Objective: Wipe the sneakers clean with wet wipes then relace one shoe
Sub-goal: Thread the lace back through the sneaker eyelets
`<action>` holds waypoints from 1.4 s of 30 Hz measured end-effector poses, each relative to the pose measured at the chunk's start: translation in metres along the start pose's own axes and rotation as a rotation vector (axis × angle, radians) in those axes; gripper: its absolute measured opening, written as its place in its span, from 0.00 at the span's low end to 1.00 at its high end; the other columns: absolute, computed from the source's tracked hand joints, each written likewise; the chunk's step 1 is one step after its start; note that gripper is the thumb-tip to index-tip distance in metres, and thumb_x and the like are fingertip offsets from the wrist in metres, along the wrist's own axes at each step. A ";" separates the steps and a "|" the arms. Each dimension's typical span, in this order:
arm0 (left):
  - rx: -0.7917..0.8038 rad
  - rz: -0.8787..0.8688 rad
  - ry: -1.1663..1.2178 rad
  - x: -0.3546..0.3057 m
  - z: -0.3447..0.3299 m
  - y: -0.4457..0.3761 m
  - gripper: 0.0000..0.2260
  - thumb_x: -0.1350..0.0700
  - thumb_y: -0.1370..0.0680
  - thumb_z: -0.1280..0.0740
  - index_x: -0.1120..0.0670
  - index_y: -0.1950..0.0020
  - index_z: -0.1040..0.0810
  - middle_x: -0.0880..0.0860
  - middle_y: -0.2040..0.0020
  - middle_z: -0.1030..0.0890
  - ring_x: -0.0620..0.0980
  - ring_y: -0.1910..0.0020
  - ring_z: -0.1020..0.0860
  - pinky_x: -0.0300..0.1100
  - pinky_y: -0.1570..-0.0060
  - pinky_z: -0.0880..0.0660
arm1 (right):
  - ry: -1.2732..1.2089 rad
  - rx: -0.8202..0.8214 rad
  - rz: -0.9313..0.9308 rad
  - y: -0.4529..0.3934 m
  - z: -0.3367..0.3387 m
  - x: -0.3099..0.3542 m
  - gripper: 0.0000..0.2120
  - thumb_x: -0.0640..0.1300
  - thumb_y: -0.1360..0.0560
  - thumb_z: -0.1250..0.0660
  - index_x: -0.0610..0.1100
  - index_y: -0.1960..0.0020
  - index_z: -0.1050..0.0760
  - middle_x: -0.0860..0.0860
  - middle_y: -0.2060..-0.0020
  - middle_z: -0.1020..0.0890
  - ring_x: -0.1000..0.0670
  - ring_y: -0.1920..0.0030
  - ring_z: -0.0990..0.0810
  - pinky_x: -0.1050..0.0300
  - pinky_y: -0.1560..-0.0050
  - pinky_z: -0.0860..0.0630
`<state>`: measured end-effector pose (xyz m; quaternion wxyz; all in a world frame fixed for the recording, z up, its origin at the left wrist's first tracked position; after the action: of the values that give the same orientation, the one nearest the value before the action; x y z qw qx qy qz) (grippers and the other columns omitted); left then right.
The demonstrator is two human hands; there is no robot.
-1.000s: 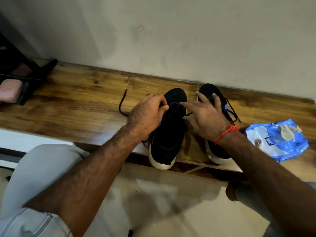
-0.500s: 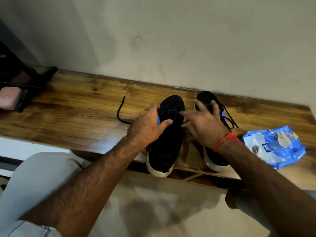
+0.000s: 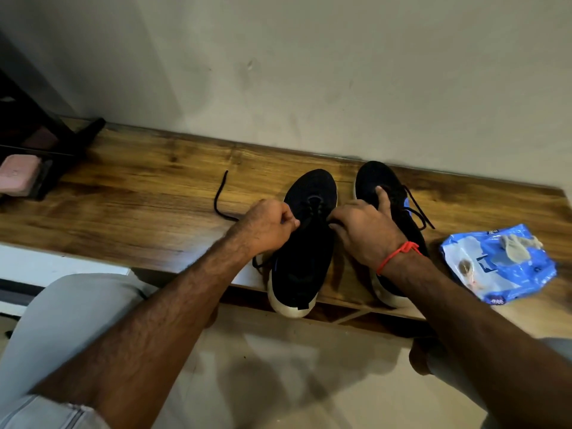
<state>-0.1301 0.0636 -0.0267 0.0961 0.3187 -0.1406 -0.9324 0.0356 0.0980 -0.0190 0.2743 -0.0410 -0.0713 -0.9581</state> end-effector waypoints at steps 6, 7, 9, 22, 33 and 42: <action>-0.064 0.047 -0.156 0.011 -0.001 -0.004 0.10 0.50 0.15 0.41 0.56 0.44 0.27 0.56 0.46 0.24 0.57 0.49 0.22 0.55 0.48 0.23 | 0.079 -0.042 -0.035 -0.001 0.006 -0.012 0.08 0.54 0.20 0.39 0.57 0.46 0.22 0.57 0.48 0.19 0.51 0.33 0.29 0.32 0.25 0.59; -0.064 0.048 -0.156 0.012 -0.002 -0.004 0.10 0.50 0.15 0.42 0.55 0.45 0.28 0.56 0.48 0.23 0.56 0.51 0.21 0.54 0.51 0.22 | 0.090 -0.038 -0.034 -0.002 0.007 -0.013 0.07 0.54 0.20 0.38 0.57 0.46 0.22 0.56 0.48 0.19 0.51 0.33 0.29 0.32 0.25 0.60; -0.047 0.019 -0.114 0.011 -0.004 -0.004 0.06 0.50 0.14 0.42 0.51 0.47 0.30 0.55 0.51 0.22 0.52 0.56 0.23 0.48 0.60 0.26 | 0.063 -0.026 -0.019 -0.001 0.007 -0.012 0.08 0.53 0.20 0.39 0.56 0.45 0.22 0.55 0.47 0.19 0.51 0.33 0.28 0.32 0.25 0.60; -0.083 -0.027 0.027 0.000 -0.008 -0.001 0.09 0.49 0.15 0.39 0.54 0.50 0.26 0.52 0.58 0.22 0.51 0.58 0.22 0.42 0.65 0.28 | -0.368 -0.164 0.050 0.001 -0.003 0.003 0.06 0.43 0.21 0.35 0.46 0.44 0.25 0.50 0.52 0.18 0.48 0.50 0.21 0.46 0.49 0.21; -0.135 -0.031 0.151 -0.012 0.011 0.005 0.07 0.51 0.16 0.36 0.52 0.46 0.22 0.50 0.57 0.20 0.47 0.58 0.21 0.44 0.61 0.25 | -0.348 -0.007 0.048 -0.015 0.014 0.000 0.04 0.48 0.22 0.34 0.52 0.49 0.22 0.55 0.57 0.20 0.52 0.53 0.20 0.55 0.51 0.21; -0.108 -0.057 0.688 -0.041 0.078 0.029 0.07 0.58 0.17 0.35 0.54 0.48 0.16 0.50 0.61 0.19 0.41 0.73 0.29 0.40 0.71 0.25 | -1.323 -0.075 -0.201 -0.004 0.110 0.005 0.02 0.37 0.25 0.27 0.38 0.54 0.18 0.48 0.71 0.22 0.54 0.74 0.27 0.64 0.71 0.28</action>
<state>-0.1439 0.0636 0.0654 0.1286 0.6127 -0.0416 -0.7787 0.0335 0.1158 0.0899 0.0806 -0.6222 -0.1946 -0.7540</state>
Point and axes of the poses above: each hand's wrist, its own y-axis away from the middle knuckle, its own z-axis out of the back of the hand, x = y × z, the point moved 6 cm from there along -y, towards the middle knuckle
